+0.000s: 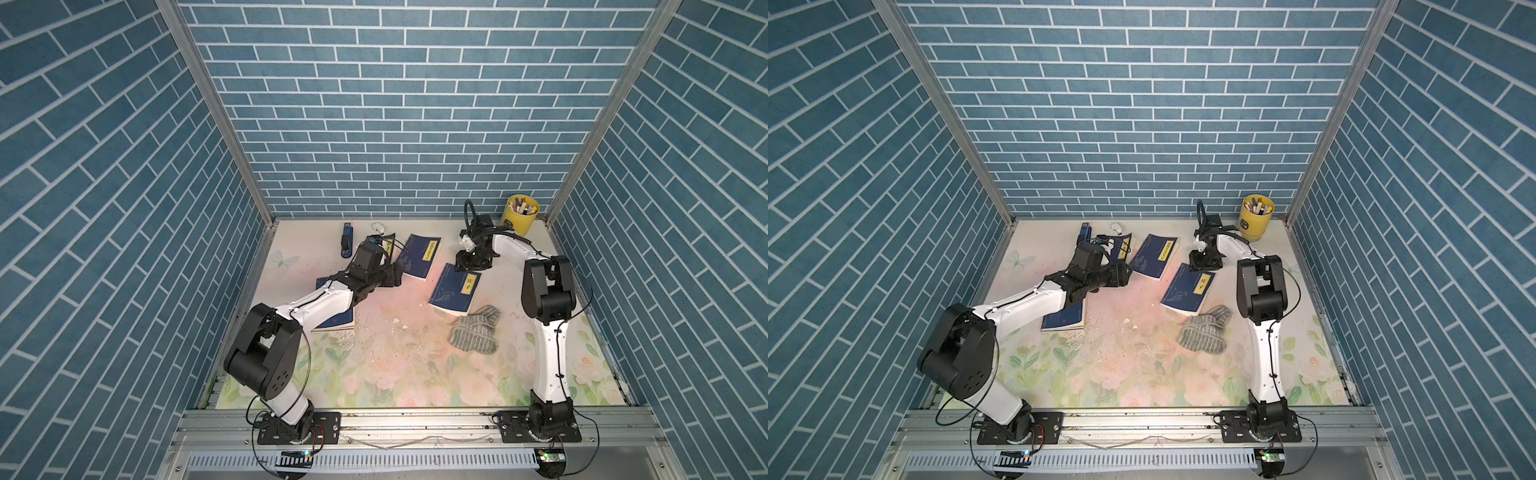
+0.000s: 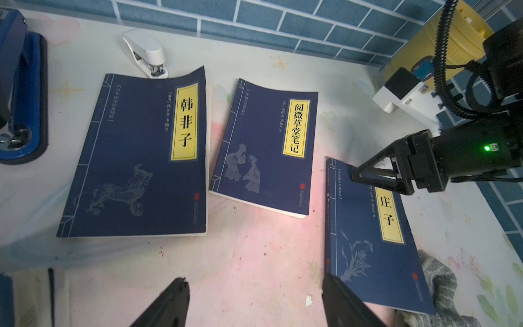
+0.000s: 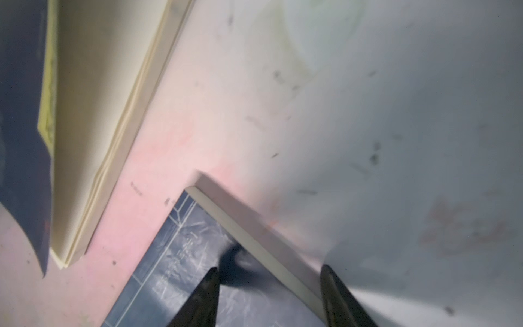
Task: Wipe the cover of the book
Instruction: Move the book to the center of the board.
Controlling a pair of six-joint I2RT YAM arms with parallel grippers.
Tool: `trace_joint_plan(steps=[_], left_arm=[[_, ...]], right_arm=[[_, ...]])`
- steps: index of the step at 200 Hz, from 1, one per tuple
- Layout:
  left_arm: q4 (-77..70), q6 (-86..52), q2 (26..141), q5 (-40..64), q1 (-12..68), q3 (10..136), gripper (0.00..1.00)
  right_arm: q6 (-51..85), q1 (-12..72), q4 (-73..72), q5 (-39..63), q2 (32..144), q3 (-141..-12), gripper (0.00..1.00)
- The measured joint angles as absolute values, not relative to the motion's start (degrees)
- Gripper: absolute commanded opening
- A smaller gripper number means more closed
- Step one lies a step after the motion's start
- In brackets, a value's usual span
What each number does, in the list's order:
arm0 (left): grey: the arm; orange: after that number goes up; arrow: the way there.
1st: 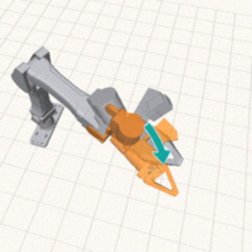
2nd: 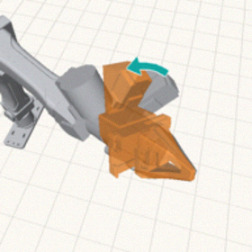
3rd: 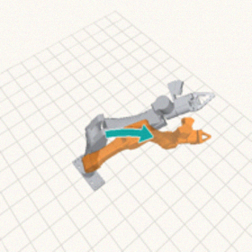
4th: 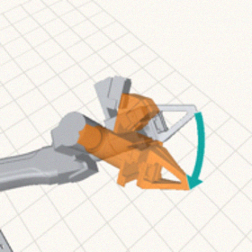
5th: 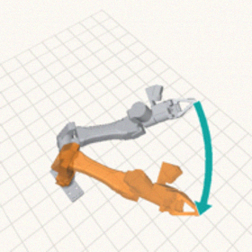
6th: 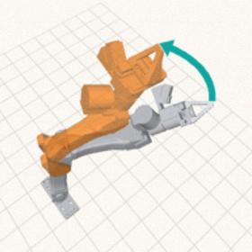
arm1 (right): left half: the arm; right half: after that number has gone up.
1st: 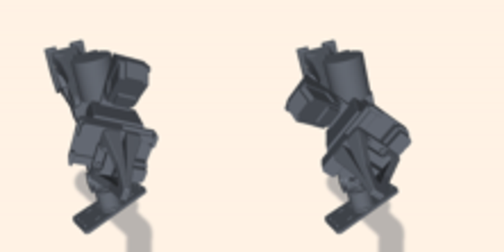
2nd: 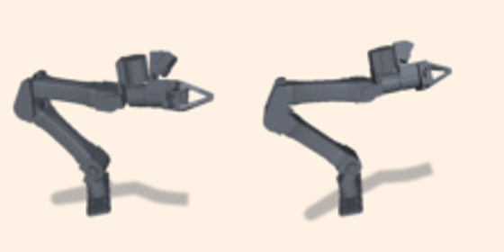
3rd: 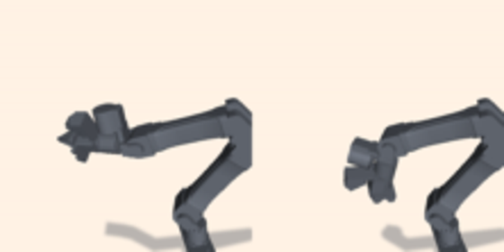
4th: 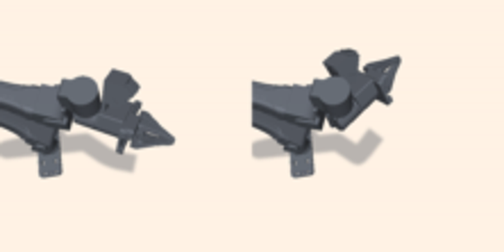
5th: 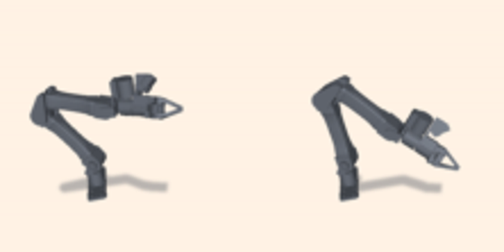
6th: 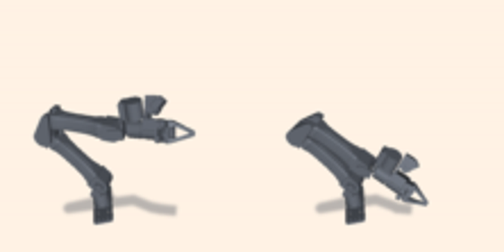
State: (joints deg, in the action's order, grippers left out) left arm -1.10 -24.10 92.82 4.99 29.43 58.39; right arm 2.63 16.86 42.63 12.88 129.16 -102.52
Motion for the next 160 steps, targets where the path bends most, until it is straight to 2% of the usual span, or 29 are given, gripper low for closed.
trace_joint_plan(steps=[77,126,160], left_arm=[[-2.07,-24.16,89.25,5.17,29.43,53.15,0.79],[-2.57,-24.18,89.08,5.50,29.43,51.96,0.79],[-3.88,-24.18,89.10,6.28,29.43,51.57,0.79]], right_arm=[[3.29,27.03,40.12,11.42,121.49,-90.50,0.55],[4.73,30.17,40.82,11.57,117.14,-86.19,0.55],[8.58,30.52,41.93,5.98,109.14,-83.50,0.57]])
